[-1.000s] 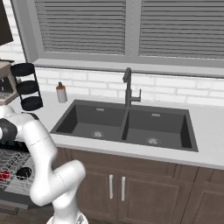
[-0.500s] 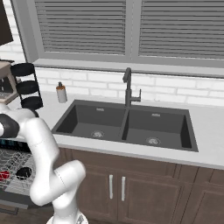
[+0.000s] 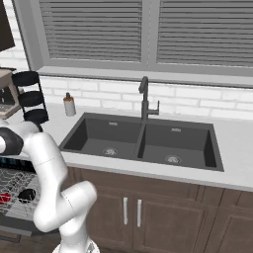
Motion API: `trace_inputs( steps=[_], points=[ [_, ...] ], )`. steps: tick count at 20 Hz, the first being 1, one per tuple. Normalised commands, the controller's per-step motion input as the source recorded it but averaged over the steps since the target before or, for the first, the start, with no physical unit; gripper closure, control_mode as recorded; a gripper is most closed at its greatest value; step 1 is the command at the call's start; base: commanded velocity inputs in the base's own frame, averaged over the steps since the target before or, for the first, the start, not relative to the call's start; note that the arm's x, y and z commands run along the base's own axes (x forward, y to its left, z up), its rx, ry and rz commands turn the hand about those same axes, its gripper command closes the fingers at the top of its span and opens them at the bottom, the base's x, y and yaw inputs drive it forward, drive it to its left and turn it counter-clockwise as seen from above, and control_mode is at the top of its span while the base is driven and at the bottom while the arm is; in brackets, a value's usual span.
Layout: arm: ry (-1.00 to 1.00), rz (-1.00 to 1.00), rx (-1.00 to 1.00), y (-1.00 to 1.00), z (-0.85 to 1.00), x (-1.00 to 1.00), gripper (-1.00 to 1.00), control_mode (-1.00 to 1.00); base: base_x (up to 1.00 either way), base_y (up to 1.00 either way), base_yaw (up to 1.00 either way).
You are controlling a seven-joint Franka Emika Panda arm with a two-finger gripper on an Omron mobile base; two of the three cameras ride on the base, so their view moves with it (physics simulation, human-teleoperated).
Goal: Pick up the cup and bowl from the counter, place them in the dishwasher, and close the dishwasher door.
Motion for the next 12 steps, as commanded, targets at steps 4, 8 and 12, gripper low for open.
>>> trace_inputs(
  steps=[4, 8, 12],
  points=[
    [-0.08, 0.0, 0.01, 0.0, 0.0, -0.47, -1.0, -1.0, 0.0, 0.0, 0.0],
    [-0.08, 0.0, 0.0, 0.0, 0.0, -0.32, -1.0, -1.0, 0.0, 0.0, 0.0],
    [-0.07, 0.0, 0.0, 0.0, 0.0, -0.23, -1.0, -1.0, 0.0, 0.0, 0.0]
  ],
)
